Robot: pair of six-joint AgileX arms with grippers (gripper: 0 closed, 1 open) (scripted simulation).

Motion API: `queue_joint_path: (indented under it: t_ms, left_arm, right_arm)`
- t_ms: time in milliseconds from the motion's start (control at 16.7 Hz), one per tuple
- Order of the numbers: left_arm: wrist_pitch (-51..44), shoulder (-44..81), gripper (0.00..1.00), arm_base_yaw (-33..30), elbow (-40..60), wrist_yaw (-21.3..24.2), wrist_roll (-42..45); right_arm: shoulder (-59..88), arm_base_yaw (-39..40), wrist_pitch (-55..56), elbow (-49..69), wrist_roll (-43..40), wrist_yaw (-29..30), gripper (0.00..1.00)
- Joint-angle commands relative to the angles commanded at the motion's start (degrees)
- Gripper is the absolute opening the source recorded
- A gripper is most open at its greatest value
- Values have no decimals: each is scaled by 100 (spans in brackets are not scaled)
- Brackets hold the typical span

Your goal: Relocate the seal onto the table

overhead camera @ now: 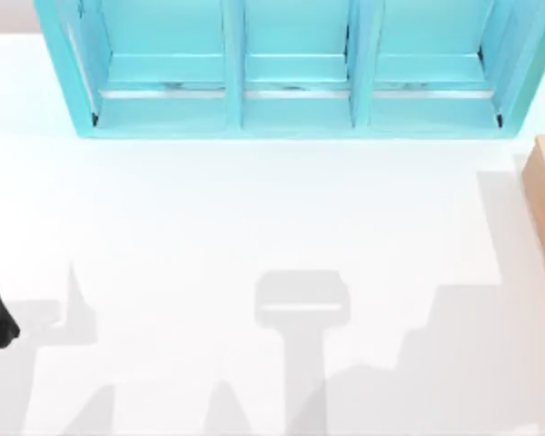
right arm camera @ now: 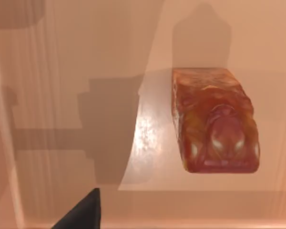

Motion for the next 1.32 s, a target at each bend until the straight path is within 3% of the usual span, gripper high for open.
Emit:
queue_joint_path:
  t_ms: [360, 900, 1200, 1320]
  left_arm:
    - [0, 0, 100, 0, 0, 0, 0]
    - [0, 0, 100, 0, 0, 0, 0]
    - [0, 0, 100, 0, 0, 0, 0]
    - [0, 0, 100, 0, 0, 0, 0]
  right_arm:
    - [31, 23, 328, -301, 21, 0, 100]
    - [699, 25, 2259, -1559, 35, 1, 100]
    - [731, 26, 2334, -1602, 38, 1, 100]
    - [731, 26, 2334, -1602, 38, 1, 85]
